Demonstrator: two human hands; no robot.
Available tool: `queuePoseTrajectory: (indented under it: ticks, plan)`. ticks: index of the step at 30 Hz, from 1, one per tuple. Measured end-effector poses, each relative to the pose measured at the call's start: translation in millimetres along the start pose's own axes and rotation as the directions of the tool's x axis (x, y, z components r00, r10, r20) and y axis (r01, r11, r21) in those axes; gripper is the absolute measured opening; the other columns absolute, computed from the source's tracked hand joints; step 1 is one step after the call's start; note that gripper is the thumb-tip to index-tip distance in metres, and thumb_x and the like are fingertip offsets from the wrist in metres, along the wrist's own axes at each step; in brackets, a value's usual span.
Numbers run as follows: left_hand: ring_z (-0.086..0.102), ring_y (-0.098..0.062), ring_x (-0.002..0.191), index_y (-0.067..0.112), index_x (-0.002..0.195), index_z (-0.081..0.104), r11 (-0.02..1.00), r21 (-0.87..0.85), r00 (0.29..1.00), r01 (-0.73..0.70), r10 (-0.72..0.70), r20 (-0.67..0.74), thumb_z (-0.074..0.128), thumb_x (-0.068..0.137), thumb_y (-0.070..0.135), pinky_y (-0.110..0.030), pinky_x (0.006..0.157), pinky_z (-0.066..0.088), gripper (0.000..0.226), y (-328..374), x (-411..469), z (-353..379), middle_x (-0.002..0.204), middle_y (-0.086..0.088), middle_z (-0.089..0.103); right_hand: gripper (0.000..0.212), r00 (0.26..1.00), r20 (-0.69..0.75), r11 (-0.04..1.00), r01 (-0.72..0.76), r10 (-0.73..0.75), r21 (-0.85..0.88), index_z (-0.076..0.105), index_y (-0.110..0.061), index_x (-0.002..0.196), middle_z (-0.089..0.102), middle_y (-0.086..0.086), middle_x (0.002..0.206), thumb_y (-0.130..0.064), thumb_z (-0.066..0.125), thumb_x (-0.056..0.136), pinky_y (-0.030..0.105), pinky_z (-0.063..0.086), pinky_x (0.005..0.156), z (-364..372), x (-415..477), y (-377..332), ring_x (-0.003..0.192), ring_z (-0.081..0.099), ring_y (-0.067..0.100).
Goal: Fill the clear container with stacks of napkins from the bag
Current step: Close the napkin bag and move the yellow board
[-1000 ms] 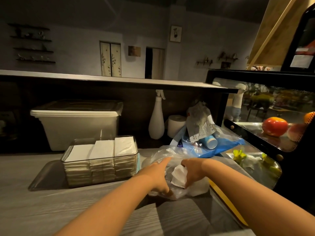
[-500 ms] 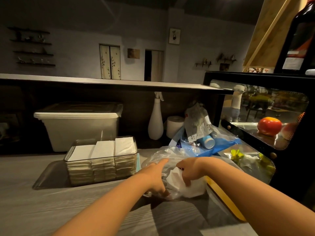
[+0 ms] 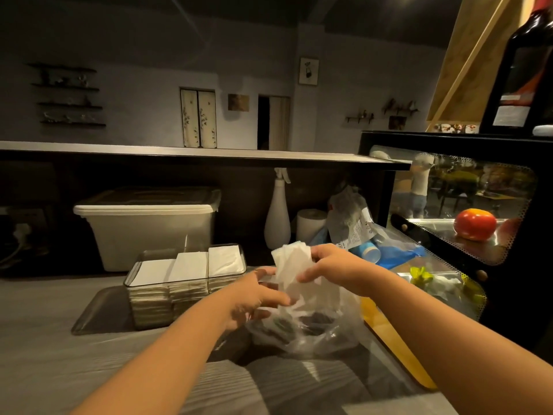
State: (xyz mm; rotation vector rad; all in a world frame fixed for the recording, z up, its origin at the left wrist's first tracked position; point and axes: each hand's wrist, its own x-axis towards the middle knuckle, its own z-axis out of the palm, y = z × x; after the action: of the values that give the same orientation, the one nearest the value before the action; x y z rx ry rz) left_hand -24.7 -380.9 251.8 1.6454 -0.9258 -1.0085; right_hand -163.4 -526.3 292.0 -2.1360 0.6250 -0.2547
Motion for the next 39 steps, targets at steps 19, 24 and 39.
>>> queuePoseTrajectory:
  ticks: [19, 24, 39]
  plan:
    - [0.072, -0.029, 0.099, 0.01, 0.116, 0.066, 0.926, -0.369, 0.986, -0.08, 0.02, -0.164, 0.06, 0.096, 0.01, -0.045, 0.082, 0.06, 0.021, -52, 17, -4, 0.105, -0.014, 0.075, 0.015, 0.981, -0.187, 0.707, 0.169, -0.053, 0.687, 0.072, -0.009, 0.102, 0.075, 0.014, 0.092, -0.013, 0.062, 0.091, 0.036, 0.057, 0.068, 77, 47, 37, 0.081, 0.072, 0.026]
    - [0.071, -0.03, 0.101, 0.013, 0.118, 0.066, 0.898, -0.432, 0.988, -0.085, 0.019, -0.155, 0.057, 0.096, 0.005, -0.045, 0.084, 0.06, 0.026, -63, 21, -10, 0.106, -0.013, 0.075, 0.023, 0.966, -0.252, 0.755, 0.212, -0.064, 0.621, 0.069, -0.025, 0.107, 0.072, 0.004, 0.099, -0.011, 0.06, 0.092, 0.028, 0.051, 0.063, 75, 48, 44, 0.082, 0.068, 0.016]
    - [0.071, -0.037, 0.098, 0.013, 0.116, 0.063, 0.792, -0.59, 0.986, -0.156, 0.089, -0.142, 0.051, 0.096, 0.006, -0.053, 0.084, 0.058, 0.024, -65, 14, -5, 0.101, -0.019, 0.075, 0.033, 0.892, -0.387, 0.774, 0.411, -0.233, 0.481, 0.07, -0.015, 0.091, 0.073, 0.006, 0.102, 0.015, 0.063, 0.08, 0.042, 0.061, 0.073, 78, 39, 43, 0.095, 0.068, 0.027]
